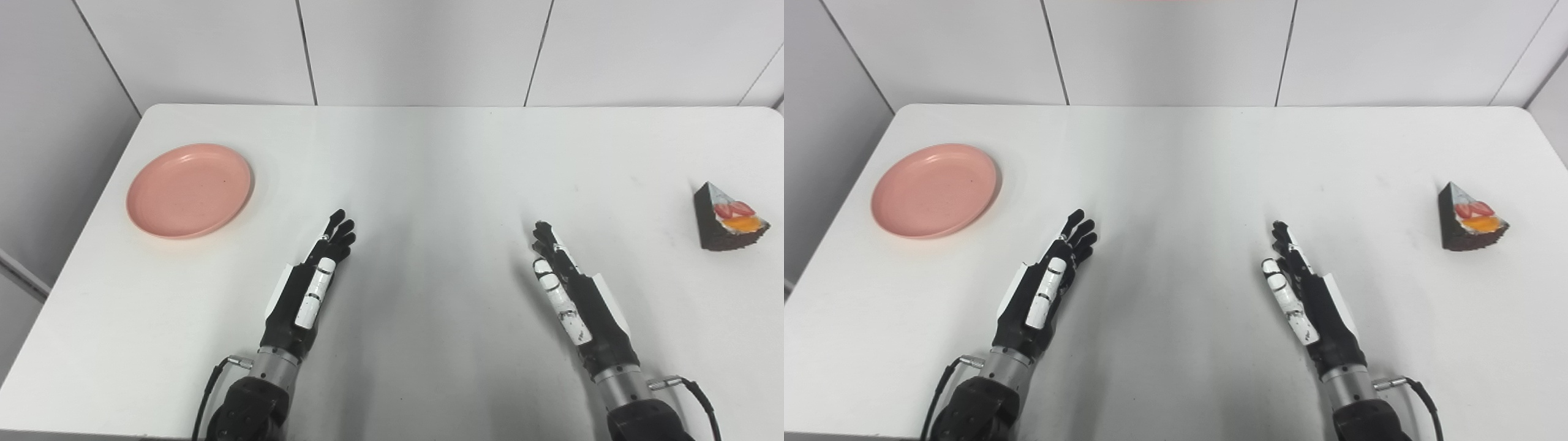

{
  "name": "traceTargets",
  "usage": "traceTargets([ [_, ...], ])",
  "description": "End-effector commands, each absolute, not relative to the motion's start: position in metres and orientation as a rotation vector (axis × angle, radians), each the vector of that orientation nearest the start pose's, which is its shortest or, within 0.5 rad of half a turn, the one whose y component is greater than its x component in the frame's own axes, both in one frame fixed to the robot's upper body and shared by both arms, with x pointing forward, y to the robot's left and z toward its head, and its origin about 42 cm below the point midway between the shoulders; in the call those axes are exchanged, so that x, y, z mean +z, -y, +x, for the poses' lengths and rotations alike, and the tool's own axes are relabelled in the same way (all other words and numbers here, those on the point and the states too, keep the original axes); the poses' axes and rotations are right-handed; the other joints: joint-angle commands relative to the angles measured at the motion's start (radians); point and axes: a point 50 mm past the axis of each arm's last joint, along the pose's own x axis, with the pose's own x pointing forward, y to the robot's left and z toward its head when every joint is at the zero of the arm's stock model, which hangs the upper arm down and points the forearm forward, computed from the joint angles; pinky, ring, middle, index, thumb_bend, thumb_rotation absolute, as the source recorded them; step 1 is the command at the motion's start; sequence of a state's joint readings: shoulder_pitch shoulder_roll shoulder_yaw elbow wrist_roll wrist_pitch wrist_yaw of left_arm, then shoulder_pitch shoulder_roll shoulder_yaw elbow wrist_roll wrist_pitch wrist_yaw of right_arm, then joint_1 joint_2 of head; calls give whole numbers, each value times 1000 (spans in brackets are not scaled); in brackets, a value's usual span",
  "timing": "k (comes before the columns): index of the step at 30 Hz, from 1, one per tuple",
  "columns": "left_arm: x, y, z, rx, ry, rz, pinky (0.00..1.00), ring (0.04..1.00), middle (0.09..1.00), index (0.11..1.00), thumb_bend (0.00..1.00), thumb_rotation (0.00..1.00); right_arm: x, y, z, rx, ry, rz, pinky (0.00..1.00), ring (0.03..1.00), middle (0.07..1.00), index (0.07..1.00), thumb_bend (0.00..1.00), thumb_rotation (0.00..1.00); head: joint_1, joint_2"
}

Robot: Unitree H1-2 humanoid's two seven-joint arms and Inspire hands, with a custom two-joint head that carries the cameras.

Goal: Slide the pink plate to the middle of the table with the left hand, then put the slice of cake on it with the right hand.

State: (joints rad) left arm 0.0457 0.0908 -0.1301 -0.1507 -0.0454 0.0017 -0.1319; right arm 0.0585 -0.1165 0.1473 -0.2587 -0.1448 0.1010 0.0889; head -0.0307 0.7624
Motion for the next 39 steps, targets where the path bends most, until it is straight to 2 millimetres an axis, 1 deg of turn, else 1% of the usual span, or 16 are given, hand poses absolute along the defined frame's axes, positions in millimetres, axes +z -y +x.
traceTargets([
  [1,106,-194,256,-286,5,41,956,952,963,954,476,1000,138,200,256,227,75,-241,937,954,966,968,468,1000,0,1],
  [16,106,-194,256,-287,2,40,959,950,961,952,475,1000,140,200,256,227,69,-245,935,952,966,967,454,1000,0,3],
  [28,106,-194,255,-289,3,41,957,952,963,955,474,1000,140,200,255,232,74,-247,937,954,967,968,463,1000,0,4],
  [33,104,-193,255,-292,-1,42,961,954,964,955,479,1000,137,201,255,232,74,-253,938,956,967,968,462,1000,21,-14],
  [34,102,-192,255,-292,-4,43,961,953,963,954,479,1000,136,202,255,231,72,-255,937,955,966,967,463,1000,55,-33],
  [35,101,-191,256,-295,-3,46,961,953,963,953,478,1000,135,203,255,228,67,-253,937,955,966,967,464,1000,62,-36],
  [36,99,-190,256,-297,-1,48,961,955,965,952,471,1000,134,204,255,227,63,-251,938,954,965,967,453,1000,100,-54],
  [37,97,-188,256,-299,0,47,961,957,966,950,464,1000,133,206,255,227,60,-245,940,956,968,971,437,1000,106,-58],
  [38,95,-186,256,-301,2,46,961,958,966,949,463,1000,131,208,255,227,59,-243,940,956,969,972,435,1000,144,-79],
  [39,94,-184,257,-301,2,45,962,958,967,949,461,1000,130,209,255,228,58,-241,942,957,970,974,434,1000,144,-79],
])
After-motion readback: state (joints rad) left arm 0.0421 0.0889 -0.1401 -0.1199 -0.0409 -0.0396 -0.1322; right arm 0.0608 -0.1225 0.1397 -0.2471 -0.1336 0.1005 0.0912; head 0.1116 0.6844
